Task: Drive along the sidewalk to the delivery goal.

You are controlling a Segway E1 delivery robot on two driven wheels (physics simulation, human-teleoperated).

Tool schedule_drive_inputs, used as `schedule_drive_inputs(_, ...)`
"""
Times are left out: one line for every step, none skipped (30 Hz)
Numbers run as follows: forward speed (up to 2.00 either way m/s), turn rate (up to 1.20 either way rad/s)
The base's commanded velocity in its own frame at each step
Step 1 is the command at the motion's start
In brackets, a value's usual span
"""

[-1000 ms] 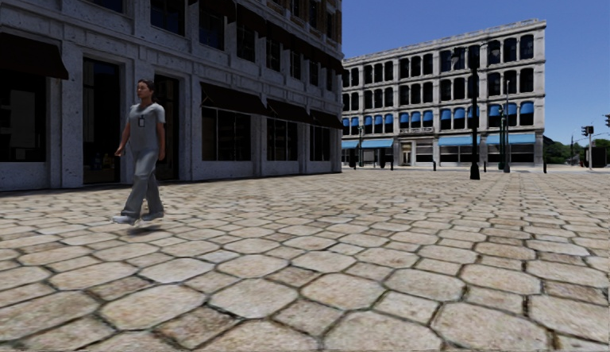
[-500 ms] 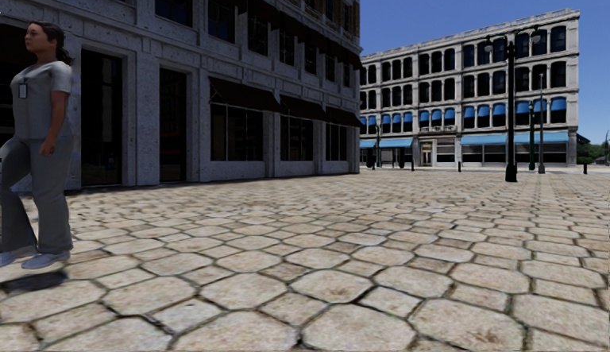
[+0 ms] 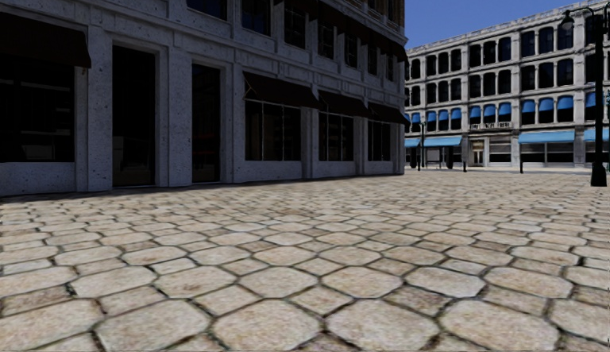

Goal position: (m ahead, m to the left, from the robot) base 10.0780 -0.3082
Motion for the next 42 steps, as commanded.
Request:
schedule_drive_inputs(2.00, 0.39)
schedule_drive_inputs(2.00, 0.39)
schedule_drive_inputs(2.00, 0.39)
schedule_drive_inputs(2.00, 0.39)
schedule_drive_inputs(2.00, 0.39)
schedule_drive_inputs(2.00, 0.39)
schedule_drive_inputs(2.00, 0.39)
schedule_drive_inputs(2.00, 0.38)
schedule_drive_inputs(2.00, 0.32)
schedule_drive_inputs(2.00, 0.32)
schedule_drive_inputs(2.00, 0.21)
schedule_drive_inputs(2.00, 0.13)
schedule_drive_inputs(2.00, 0.07)
schedule_drive_inputs(2.00, 0.07)
schedule_drive_inputs(2.00, 0.06)
schedule_drive_inputs(2.00, 0.03)
schedule_drive_inputs(2.00, 0.00)
schedule_drive_inputs(2.00, 0.00)
schedule_drive_inputs(2.00, 0.00)
schedule_drive_inputs(2.00, 0.00)
schedule_drive_inputs(2.00, 0.00)
schedule_drive_inputs(2.00, 0.00)
schedule_drive_inputs(2.00, 0.00)
schedule_drive_inputs(2.00, 0.00)
schedule_drive_inputs(2.00, 0.00)
schedule_drive_inputs(2.00, 0.00)
schedule_drive_inputs(2.00, 0.00)
schedule_drive_inputs(2.00, 0.00)
schedule_drive_inputs(2.00, 0.00)
schedule_drive_inputs(2.00, 0.00)
schedule_drive_inputs(2.00, 0.00)
schedule_drive_inputs(2.00, 0.00)
schedule_drive_inputs(2.00, 0.00)
schedule_drive_inputs(2.00, 0.00)
schedule_drive_inputs(2.00, 0.00)
schedule_drive_inputs(2.00, 0.00)
schedule_drive_inputs(2.00, 0.00)
schedule_drive_inputs(2.00, 0.00)
schedule_drive_inputs(2.00, 0.00)
schedule_drive_inputs(2.00, 0.00)
schedule_drive_inputs(2.00, 0.00)
schedule_drive_inputs(2.00, 0.00)
